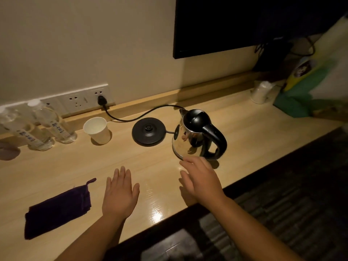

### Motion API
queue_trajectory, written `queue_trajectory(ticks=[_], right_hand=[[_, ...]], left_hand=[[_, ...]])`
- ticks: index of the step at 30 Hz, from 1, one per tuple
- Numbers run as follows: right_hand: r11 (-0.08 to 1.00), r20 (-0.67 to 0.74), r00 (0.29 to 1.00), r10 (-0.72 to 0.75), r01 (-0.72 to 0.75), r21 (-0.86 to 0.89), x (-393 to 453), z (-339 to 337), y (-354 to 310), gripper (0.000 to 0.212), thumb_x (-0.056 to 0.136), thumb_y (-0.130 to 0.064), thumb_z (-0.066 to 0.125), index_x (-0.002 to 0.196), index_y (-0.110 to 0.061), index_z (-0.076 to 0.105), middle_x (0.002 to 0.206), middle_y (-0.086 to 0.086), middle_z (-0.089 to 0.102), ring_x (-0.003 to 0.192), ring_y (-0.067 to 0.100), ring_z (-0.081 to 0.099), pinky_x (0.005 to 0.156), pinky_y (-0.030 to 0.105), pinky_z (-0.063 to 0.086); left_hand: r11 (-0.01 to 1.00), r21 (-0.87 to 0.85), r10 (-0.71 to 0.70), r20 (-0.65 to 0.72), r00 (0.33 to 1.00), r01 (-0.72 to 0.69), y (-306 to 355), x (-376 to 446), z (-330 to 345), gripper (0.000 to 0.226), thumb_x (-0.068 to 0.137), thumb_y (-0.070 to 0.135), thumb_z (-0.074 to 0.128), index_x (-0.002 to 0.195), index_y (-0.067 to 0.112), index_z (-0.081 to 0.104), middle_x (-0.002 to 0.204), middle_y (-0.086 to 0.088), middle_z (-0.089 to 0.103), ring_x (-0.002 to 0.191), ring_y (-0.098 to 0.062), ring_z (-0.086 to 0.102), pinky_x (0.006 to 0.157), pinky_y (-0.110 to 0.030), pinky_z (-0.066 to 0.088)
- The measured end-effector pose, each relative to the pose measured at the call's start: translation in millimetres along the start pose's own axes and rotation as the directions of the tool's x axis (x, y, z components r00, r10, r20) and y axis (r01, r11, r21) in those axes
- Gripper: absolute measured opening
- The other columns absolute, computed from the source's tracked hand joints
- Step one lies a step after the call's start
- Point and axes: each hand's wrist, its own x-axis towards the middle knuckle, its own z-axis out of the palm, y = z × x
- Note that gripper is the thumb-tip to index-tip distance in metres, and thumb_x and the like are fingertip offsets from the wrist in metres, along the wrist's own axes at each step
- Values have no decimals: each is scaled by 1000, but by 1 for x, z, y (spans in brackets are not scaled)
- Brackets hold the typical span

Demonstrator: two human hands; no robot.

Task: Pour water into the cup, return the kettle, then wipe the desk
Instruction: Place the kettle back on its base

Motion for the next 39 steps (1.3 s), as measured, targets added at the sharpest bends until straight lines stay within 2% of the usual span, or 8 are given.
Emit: queue_trajectory(ticks=[4, 7, 10, 13, 16, 19, 24, 39], right_hand=[[998, -254, 967, 33, -46, -46, 11, -37, 19, 29, 86, -25, 56, 110, -12, 66, 110, 5, 61, 103, 19, 52, 86, 34, 47], [981, -296, 937, 188, -195, 7, 23, -59, 34, 36, 85, -27, 62, 119, -16, 58, 121, 3, 54, 112, 18, 46, 93, 37, 44], [902, -150, 897, 415, -384, 198, 37, -70, 48, 57, 84, -36, 67, 134, -21, 44, 135, -1, 44, 123, 14, 40, 101, 38, 41], [787, 47, 848, 529, -510, 346, 50, -69, 57, 73, 79, -40, 73, 140, -22, 36, 134, -4, 44, 119, 13, 46, 92, 30, 45], [704, 182, 815, 550, -570, 424, 55, -62, 63, 53, 80, -38, 73, 124, -22, 48, 112, -7, 57, 103, 14, 57, 73, 22, 45], [672, 200, 811, 550, -572, 470, 56, -56, 68, 35, 81, -36, 72, 107, -20, 56, 94, -5, 60, 90, 14, 60, 63, 22, 42], [607, 152, 793, 590, -560, 564, 53, -51, 67, 30, 80, -32, 74, 103, -21, 59, 94, -1, 62, 88, 14, 61, 65, 23, 45], [659, 107, 880, 463, -422, 623, 121, -28, 3, 33, 82, -31, 72, 109, -21, 57, 96, -4, 62, 87, 9, 60, 61, 19, 43]], left_hand=[[1000, 4, 4, -7, 1000, -4, 2, 0, -3, 66, 99, 48, 19, 152, 9, 20, 161, -10, 12, 148, -27, 5, 118, -45, 5], [1000, 27, 10, -5, 1000, -10, 2, 2, -3, 65, 99, 47, 21, 151, 8, 25, 160, -11, 17, 147, -29, 10, 118, -47, 10], [1000, 29, 6, -3, 1000, -6, 3, 2, -3, 65, 99, 47, 20, 151, 8, 25, 160, -11, 17, 147, -29, 10, 118, -47, 10], [999, 35, 4, 3, 1000, -4, 3, 1, -3, 65, 99, 47, 18, 152, 9, 22, 160, -10, 15, 147, -28, 8, 119, -46, 8], [1000, 27, 6, -9, 1000, -6, 3, 1, -3, 68, 97, 49, 13, 152, 9, 21, 160, -10, 15, 148, -27, 8, 118, -44, 7], [1000, 13, 3, -10, 1000, -3, 2, 1, -2, 71, 95, 50, 10, 152, 10, 22, 160, -9, 15, 148, -26, 7, 118, -44, 6], [1000, 5, 1, -7, 1000, -1, 2, 2, -1, 71, 94, 49, 8, 152, 10, 21, 161, -9, 13, 148, -26, 6, 119, -43, 5], [1000, 2, -4, -1, 1000, 4, 1, 1, 0, 68, 96, 49, 10, 154, 14, 13, 162, -5, 4, 148, -22, -3, 118, -41, -6]])
